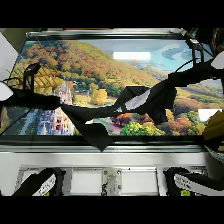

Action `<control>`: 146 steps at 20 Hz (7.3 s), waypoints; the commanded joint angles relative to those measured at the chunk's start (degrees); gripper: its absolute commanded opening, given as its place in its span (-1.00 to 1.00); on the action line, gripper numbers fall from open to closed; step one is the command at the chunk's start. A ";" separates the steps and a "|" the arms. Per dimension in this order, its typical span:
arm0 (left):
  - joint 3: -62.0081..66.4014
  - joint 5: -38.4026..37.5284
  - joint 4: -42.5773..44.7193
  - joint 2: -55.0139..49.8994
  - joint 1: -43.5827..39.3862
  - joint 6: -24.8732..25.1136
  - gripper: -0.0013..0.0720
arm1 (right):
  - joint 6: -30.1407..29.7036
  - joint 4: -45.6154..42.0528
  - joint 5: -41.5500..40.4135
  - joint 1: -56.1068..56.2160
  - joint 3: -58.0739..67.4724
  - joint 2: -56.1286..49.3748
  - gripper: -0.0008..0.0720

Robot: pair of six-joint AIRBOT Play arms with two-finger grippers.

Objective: Fold the clothes and pants, and hang the long-sleeved shirts on hangers.

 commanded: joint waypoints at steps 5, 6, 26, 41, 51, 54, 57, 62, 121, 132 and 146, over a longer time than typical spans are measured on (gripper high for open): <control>21.18 13.33 -0.50 -28.89 -3.23 -3.37 -0.59 | 5.31 -0.17 -23.10 0.00 0.46 -10.47 -0.20; 24.68 13.29 -0.48 -31.58 -3.06 -5.27 0.27 | 5.29 -0.17 -25.29 -0.13 0.46 -10.62 0.39; 16.20 23.65 28.68 -38.80 -47.93 -23.87 0.19 | -2.91 -0.15 -15.19 -0.50 -19.96 14.01 0.36; 16.20 20.09 29.86 -43.34 -43.74 -34.75 0.18 | -2.93 -0.15 -14.64 -0.46 -20.46 13.94 0.36; 16.20 19.17 29.46 -31.95 -43.74 -34.69 -0.94 | 2.01 -2.32 -14.67 14.97 -23.87 5.97 0.35; 16.17 17.22 29.42 -29.70 -44.11 -34.69 -0.94 | 8.92 -4.44 -19.50 20.44 -23.87 0.61 0.35; 16.17 14.86 29.42 -29.75 -45.33 -34.21 -0.94 | 15.19 -4.79 -25.49 22.86 -23.85 -2.69 0.35; 16.17 14.27 29.03 -29.75 -46.16 -34.21 -0.94 | 22.47 -10.75 -26.23 22.86 -23.85 -6.10 0.35; 36.15 5.75 16.17 -10.97 -39.45 -18.25 -0.94 | 11.19 -21.44 16.76 22.12 13.90 10.38 -0.94; 34.86 -6.69 16.02 -3.93 -45.97 -18.29 -0.94 | 15.30 -17.33 31.95 22.16 19.50 13.64 -0.94; -5.29 5.44 2.45 -3.48 -43.04 -20.61 -0.94 | 19.74 -9.55 23.85 29.97 -14.82 15.39 -0.94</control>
